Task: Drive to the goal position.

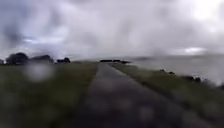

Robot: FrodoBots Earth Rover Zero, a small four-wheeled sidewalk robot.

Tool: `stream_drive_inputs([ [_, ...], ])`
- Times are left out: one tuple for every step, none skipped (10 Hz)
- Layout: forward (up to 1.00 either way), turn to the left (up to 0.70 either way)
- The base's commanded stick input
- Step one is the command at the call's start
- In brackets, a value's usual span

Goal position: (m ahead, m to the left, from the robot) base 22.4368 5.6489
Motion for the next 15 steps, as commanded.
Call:
stream_drive_inputs([
  [0.7, 0.0],
  [0.7, 0.0],
  [0.7, 0.0],
  [0.7, 0.0],
  [0.7, 0.0],
  [0.7, 0.0],
  [0.7, 0.0],
  [0.7, 0.0],
  [0.7, 0.0],
  [0.7, 0.0],
  [0.7, 0.0],
  [0.7, 0.0],
  [0.7, 0.0],
  [0.7, 0.0],
  [0.7, 0.0],
])
